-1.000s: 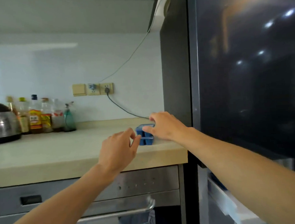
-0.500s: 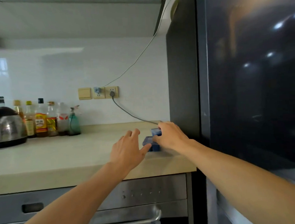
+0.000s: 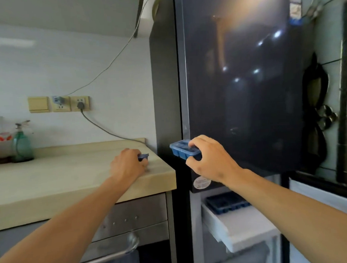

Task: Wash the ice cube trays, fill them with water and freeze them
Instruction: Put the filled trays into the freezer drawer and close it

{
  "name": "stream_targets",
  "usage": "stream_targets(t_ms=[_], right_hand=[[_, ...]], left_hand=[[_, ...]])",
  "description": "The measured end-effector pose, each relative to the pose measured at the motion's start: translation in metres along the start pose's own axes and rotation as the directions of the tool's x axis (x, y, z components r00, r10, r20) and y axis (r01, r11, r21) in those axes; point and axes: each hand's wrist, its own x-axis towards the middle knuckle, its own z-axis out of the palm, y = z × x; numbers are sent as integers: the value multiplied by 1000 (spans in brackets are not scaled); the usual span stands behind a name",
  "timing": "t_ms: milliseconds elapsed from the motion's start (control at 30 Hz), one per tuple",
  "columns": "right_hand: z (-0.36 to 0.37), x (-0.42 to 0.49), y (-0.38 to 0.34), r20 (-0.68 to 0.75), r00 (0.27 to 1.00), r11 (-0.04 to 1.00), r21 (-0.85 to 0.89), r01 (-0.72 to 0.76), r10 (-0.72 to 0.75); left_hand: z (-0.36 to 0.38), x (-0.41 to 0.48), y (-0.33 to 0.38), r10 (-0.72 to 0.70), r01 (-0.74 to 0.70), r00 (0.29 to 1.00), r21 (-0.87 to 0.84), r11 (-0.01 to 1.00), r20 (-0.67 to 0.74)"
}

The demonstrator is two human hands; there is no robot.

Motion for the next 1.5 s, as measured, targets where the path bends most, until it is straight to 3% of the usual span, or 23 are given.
stream_targets(t_ms=[233,467,600,833,967,1167,1500], right_hand=[[-28,-64,53,-82,990,993,2,-114,114],[-43,-120,133,-60,953,945,-118,-304,298],[-37,-130,175,-5,937,917,-206,-342,348],[-16,-138,212,-2,922,900,-216,-379,388],[-8,-152,238,63,891,878,-214,-427,449],[12,-158,291,164,796,805,-246,-540,583],[43,-147,367,289,714,770,-285,-572,637]], left_hand=[[23,-48,84,223,-265,951,-192,945,-214],[38,-66,93,196,-284,921,-234,930,-336],[45,-87,106,310,-414,864,-209,886,-396],[84,-119,153,514,-545,837,-198,815,-188],[128,-126,182,534,-519,846,-252,817,-11],[218,-115,218,517,-486,809,-176,856,279],[314,-83,275,518,-581,742,22,814,426]])
